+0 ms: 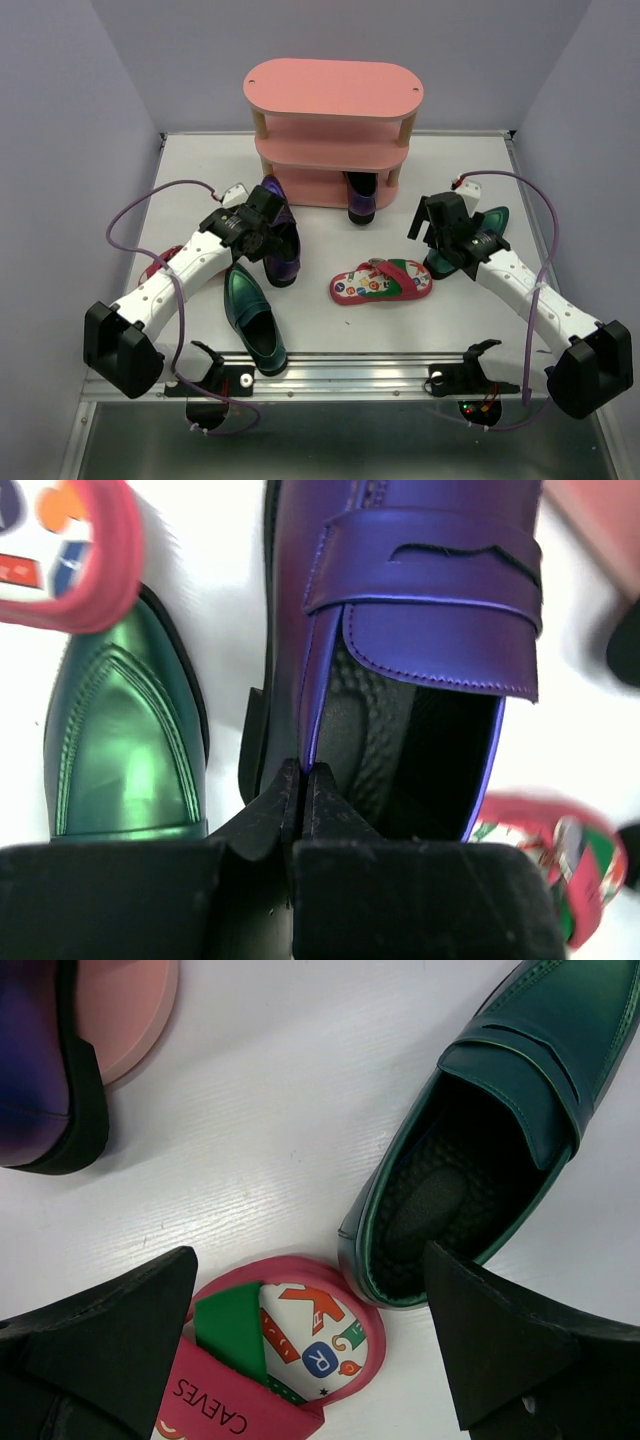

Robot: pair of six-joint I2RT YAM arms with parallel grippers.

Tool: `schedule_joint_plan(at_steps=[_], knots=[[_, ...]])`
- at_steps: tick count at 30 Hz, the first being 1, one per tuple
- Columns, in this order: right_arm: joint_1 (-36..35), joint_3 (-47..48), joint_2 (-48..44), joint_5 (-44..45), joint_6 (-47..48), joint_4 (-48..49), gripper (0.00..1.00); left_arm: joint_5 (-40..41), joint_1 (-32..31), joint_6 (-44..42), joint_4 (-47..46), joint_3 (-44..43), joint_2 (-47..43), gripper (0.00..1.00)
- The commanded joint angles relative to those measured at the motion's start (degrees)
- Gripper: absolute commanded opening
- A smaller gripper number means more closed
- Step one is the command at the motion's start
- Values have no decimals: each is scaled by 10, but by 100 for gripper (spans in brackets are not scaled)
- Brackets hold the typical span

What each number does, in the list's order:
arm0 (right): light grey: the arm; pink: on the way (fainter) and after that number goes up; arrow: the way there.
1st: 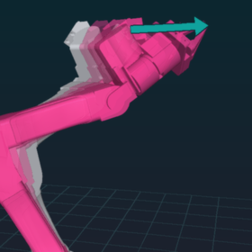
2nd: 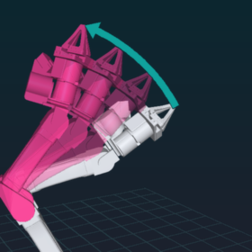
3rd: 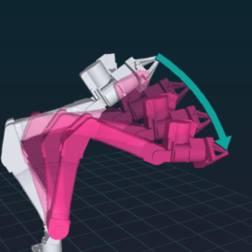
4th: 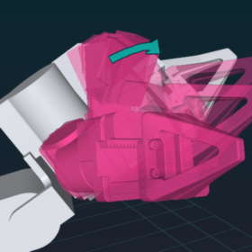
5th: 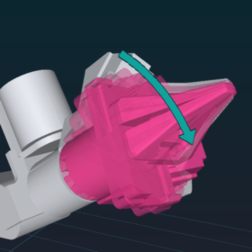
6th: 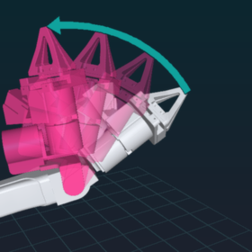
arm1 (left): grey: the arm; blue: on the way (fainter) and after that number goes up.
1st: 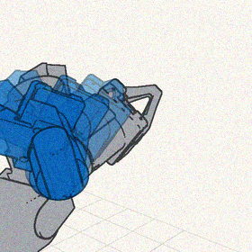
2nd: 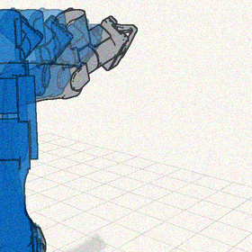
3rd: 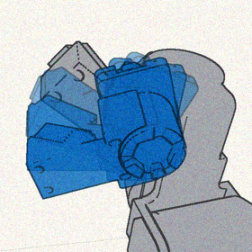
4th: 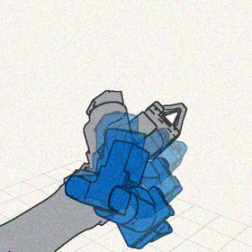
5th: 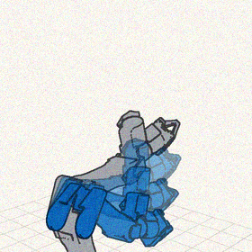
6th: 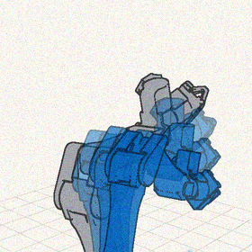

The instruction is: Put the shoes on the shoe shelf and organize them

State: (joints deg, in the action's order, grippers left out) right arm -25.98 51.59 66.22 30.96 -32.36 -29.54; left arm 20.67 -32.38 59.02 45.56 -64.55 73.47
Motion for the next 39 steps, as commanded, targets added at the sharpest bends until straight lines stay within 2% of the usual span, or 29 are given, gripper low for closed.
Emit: schedule_joint_plan(at_steps=[1,4,11,27,39], knots=[[-3,13,-6,14,3,26,100,-24,-12,-91,-50,-29,3,0],[-3,8,-11,12,1,26,100,-52,-13,-148,-73,-46,18,0],[-3,-2,-27,12,2,26,100,-87,-12,-217,-123,-101,70,0],[-3,-23,-75,26,-1,6,100,-146,23,-250,-221,-241,247,0],[-3,-16,-61,26,-1,4,100,-163,60,-255,-289,-247,287,0]])
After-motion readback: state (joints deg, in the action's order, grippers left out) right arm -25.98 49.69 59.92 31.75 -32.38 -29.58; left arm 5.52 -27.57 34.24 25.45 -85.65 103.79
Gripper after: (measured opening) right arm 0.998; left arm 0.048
